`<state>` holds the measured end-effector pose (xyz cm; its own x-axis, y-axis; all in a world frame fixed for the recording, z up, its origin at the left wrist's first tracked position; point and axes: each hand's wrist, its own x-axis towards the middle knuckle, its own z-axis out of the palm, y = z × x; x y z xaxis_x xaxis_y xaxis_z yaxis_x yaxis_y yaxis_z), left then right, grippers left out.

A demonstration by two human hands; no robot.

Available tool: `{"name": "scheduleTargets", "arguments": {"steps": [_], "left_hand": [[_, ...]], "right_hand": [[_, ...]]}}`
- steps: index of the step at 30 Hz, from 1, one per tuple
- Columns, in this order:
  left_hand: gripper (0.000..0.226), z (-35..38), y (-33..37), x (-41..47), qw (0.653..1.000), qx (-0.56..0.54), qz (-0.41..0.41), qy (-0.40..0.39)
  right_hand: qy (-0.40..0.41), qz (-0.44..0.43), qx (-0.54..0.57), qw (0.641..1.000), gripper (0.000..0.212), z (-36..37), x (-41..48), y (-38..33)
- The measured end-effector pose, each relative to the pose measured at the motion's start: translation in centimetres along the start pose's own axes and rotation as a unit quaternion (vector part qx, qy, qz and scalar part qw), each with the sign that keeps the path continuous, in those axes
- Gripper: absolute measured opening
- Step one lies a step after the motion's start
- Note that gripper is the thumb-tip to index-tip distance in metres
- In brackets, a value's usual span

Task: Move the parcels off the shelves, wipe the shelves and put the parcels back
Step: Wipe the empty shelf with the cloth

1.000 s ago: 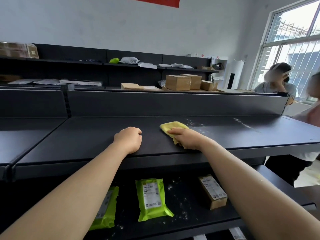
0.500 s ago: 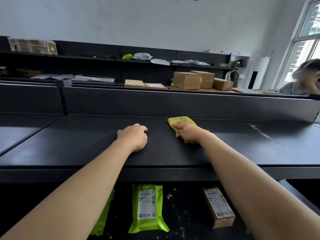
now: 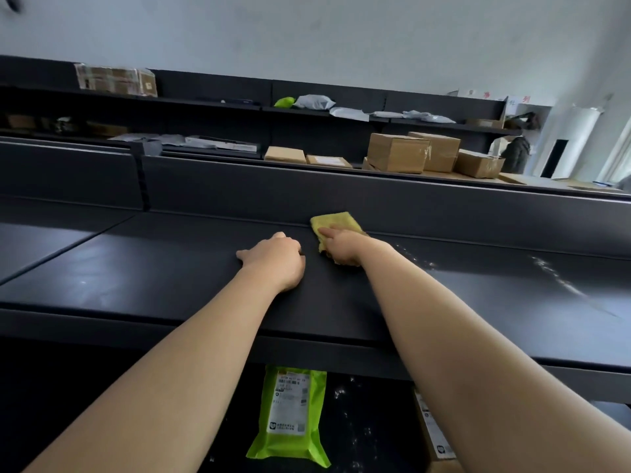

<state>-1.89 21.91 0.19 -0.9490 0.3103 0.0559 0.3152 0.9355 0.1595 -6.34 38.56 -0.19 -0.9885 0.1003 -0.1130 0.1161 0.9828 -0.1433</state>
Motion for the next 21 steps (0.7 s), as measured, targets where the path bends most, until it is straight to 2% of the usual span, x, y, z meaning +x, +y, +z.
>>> {"name": "scheduleTargets", "arguments": {"steps": [6,11,17,21], "left_hand": [[0.037,0.7,0.7,-0.1,1.0,0.018,-0.017,0.013],[0.037,1.3,0.6,0.0,0.999,0.017,-0.02,0.018],[0.034,1.3,0.4,-0.6,1.0,0.015,0.005,0.021],[0.034,1.4,0.3,-1.7,0.997,-0.015,0.064,0.051]], "right_hand": [[0.046,0.097,0.008,0.994,0.043,-0.7,-1.9,6.1],[0.02,0.173,0.023,0.984,0.053,-0.4,-4.8,9.3],[0.018,0.201,0.011,0.979,0.05,0.3,-8.7,9.8],[0.012,0.191,0.02,0.981,0.053,0.8,-10.8,7.6]]}}
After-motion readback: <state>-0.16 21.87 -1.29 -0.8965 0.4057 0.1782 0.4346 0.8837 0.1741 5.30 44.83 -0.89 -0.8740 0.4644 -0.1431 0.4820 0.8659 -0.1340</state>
